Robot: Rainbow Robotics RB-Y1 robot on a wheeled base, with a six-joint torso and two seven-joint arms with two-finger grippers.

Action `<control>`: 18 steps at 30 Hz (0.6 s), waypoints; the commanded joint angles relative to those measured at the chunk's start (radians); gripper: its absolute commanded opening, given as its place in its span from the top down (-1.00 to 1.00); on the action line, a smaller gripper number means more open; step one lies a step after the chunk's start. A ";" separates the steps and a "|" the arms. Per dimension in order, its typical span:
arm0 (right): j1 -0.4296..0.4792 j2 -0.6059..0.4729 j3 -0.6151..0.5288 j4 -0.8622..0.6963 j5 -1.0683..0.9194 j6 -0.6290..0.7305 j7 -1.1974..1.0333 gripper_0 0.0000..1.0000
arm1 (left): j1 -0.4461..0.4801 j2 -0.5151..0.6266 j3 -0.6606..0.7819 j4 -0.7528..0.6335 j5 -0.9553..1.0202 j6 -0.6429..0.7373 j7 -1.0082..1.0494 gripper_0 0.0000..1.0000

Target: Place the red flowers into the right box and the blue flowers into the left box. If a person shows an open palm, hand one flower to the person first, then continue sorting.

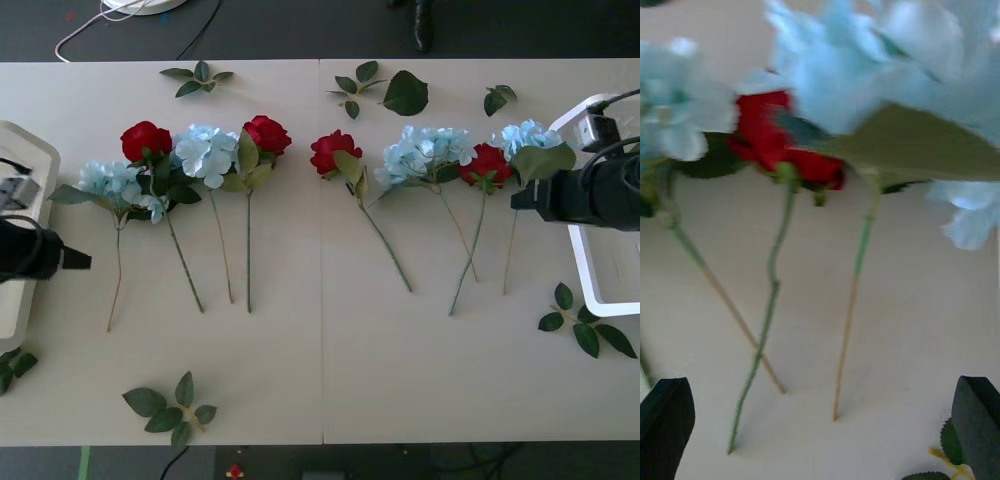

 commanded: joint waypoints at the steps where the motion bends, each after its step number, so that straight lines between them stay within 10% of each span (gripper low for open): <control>1: -0.044 0.049 0.004 0.070 0.041 0.003 -0.020 -1.00 | -0.157 -0.107 -0.113 0.116 -0.044 -0.009 0.077 -1.00; 18: -0.179 0.175 0.178 0.325 0.204 -0.160 -0.015 -1.00 | -0.200 -0.320 -0.130 0.331 -0.085 -0.011 0.070 -1.00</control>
